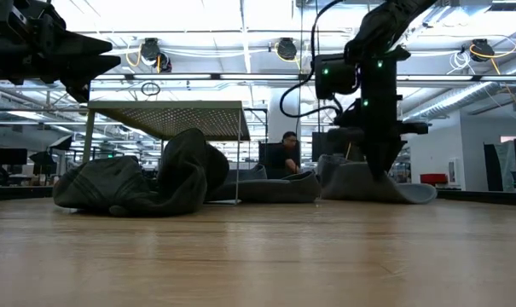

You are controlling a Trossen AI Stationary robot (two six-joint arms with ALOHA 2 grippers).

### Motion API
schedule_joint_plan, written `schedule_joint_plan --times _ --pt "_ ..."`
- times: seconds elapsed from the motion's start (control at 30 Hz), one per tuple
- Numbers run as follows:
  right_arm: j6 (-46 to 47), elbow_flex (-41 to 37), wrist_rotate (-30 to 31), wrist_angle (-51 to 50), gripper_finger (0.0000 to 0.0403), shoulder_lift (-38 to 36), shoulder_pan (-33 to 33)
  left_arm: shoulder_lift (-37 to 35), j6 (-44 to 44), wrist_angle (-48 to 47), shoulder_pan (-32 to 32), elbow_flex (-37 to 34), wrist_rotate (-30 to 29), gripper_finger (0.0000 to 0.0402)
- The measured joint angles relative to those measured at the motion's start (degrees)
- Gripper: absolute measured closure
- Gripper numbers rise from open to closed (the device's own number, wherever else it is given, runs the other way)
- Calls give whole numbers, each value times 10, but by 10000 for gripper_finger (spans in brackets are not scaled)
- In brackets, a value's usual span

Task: Pick & Place hat
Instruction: Put the right gray cap on the shelf

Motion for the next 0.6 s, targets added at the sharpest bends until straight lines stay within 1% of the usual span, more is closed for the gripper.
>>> schedule_joint_plan --times 0.2,0.33,0.43,0.6 --pt "-5 0 22 -6 397 -73 0 0 0 0 0 0 0 261" --pt "-30 -1 28 -7 397 -132 0 0 0 0 0 0 0 261" --pt "-63 0 41 -3 397 -179 0 0 0 0 0 0 -3 261" --pt "-130 0 42 13 397 -251 -1 0 0 0 0 0 -3 261"
